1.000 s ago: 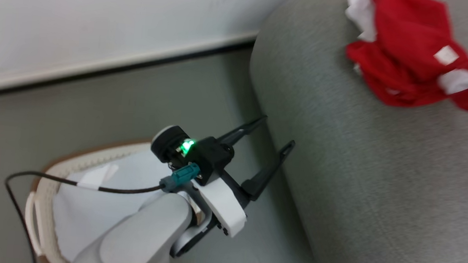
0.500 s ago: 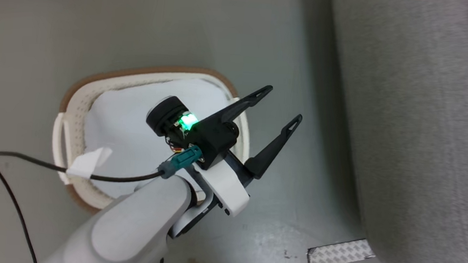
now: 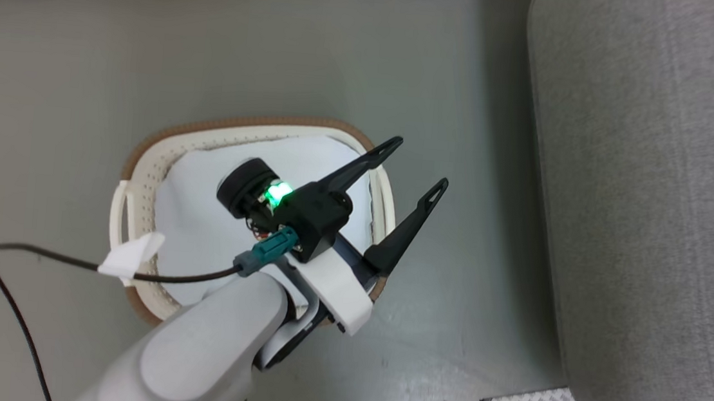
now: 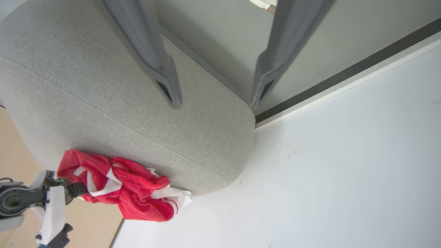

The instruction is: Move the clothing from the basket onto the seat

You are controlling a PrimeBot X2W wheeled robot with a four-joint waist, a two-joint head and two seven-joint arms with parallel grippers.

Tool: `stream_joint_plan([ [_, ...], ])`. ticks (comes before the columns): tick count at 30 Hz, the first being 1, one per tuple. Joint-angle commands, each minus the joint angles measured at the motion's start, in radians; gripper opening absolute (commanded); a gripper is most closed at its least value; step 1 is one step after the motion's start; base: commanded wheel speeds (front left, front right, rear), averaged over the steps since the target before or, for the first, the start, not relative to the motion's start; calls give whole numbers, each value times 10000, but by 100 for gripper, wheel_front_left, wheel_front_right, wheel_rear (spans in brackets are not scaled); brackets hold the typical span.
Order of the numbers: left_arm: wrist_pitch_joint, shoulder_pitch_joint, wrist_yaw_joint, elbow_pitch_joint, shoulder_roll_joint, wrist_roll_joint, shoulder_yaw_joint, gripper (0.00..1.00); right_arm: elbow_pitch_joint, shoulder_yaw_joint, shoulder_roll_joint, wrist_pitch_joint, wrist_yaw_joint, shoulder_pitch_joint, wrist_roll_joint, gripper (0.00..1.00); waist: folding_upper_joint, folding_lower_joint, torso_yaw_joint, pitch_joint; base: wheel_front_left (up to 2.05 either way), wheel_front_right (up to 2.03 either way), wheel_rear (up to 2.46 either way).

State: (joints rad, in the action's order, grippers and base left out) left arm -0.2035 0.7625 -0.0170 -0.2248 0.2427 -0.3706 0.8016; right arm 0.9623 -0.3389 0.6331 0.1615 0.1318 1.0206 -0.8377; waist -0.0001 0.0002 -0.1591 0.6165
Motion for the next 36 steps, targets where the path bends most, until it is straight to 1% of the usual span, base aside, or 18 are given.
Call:
stream_joint_plan([
  [1, -107, -214, -14, -134, 14, -88, -12, 100, 51, -238, 127, 155, -23, -177, -99, 100, 1, -2, -101, -490, 0, 0, 0],
  [8, -421, -849, -44, -722, -156, -567, -107, 100, 60, -1408, 441, 1247, -23, -509, -163, 100, 1, -2, -364, -2224, 0, 0, 0],
  [13, -538, -1526, 15, -1018, -247, -847, -306, 100, -643, -2301, 724, 1897, -23, -946, -395, 100, 1, -2, -521, -3579, 0, 0, 0],
  [17, -603, -2104, 96, -1068, -276, -1158, -562, 100, -1582, -2901, 1175, 1854, -23, -1211, -511, 100, 1, -2, -493, -4633, 0, 0, 0],
  [22, -606, -2711, 333, -877, -165, -1324, -1191, 100, -3111, -3315, 1600, 1284, -23, -1473, -842, 100, 1, -2, -282, -5932, 0, 0, 0],
  [26, -604, -3048, 534, -592, 59, -1349, -1762, 100, -4380, -3387, 1779, 510, -23, -1579, -1018, 100, 1, -2, -27, -6427, 0, 0, 0],
  [29, -605, -3254, 716, -432, 195, -1449, -2271, 100, -5280, -3230, 1777, -688, -23, -1775, -935, 100, 1, -2, 247, -6639, 0, 0, 0],
  [30, -604, -3390, 672, -402, 198, -1568, -2409, 100, -5495, -3159, 1747, -1094, -23, -1896, -906, 100, 1, -2, 345, -6703, 0, 0, 0],
  [31, -606, -3515, 681, -375, 218, -1643, -2628, 100, -5663, -3054, 1707, -1464, -23, -2037, -876, 100, 1, -2, 452, -6762, 0, 0, 0],
  [34, -605, -3912, 901, -364, 407, -1832, -3280, 100, -6032, -2741, 1541, -2356, -23, -2575, -754, 100, 1, -2, 724, -6888, 0, 0, 0],
  [36, -605, -4226, 1002, -352, 473, -1880, -3674, 100, -6172, -2478, 1316, -2859, -23, -3068, -626, 100, 1, -2, 900, -6943, 0, 0, 0],
])
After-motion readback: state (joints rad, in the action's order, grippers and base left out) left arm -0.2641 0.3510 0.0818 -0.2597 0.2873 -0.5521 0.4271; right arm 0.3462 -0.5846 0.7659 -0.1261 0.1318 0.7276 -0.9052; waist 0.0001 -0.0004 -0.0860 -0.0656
